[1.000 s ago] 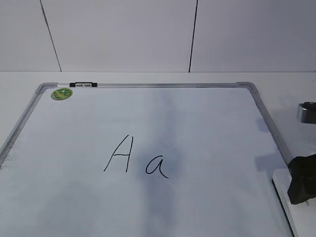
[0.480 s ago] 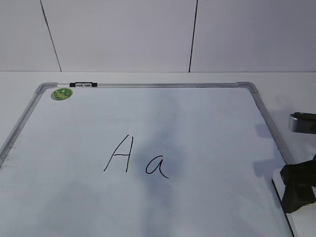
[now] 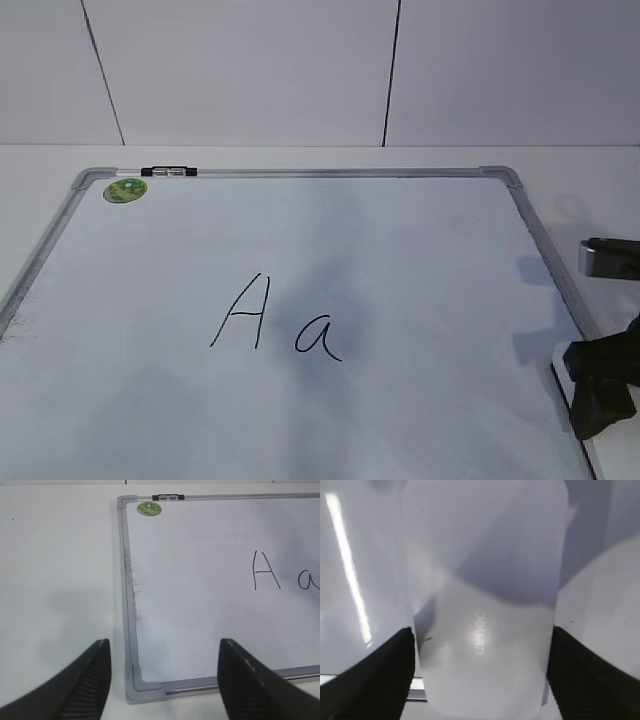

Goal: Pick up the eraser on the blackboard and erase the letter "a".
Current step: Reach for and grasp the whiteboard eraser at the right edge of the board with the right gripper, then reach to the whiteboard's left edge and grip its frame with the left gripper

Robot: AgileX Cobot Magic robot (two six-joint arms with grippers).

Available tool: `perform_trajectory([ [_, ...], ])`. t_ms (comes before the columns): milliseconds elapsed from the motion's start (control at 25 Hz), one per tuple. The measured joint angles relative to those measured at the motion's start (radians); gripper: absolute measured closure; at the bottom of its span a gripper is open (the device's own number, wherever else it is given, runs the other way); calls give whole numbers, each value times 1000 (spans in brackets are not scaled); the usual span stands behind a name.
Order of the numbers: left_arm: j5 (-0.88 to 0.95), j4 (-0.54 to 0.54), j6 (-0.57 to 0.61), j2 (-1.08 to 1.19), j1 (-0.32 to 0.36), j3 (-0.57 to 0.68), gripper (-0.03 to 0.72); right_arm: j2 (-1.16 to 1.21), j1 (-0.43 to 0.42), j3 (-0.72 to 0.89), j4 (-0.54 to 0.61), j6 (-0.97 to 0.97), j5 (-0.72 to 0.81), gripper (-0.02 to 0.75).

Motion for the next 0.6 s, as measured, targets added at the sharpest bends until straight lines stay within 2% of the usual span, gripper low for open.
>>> perform_trajectory([
  [600, 0, 0, 0, 0, 0, 0, 188, 4, 0, 0, 0, 0, 0, 128],
])
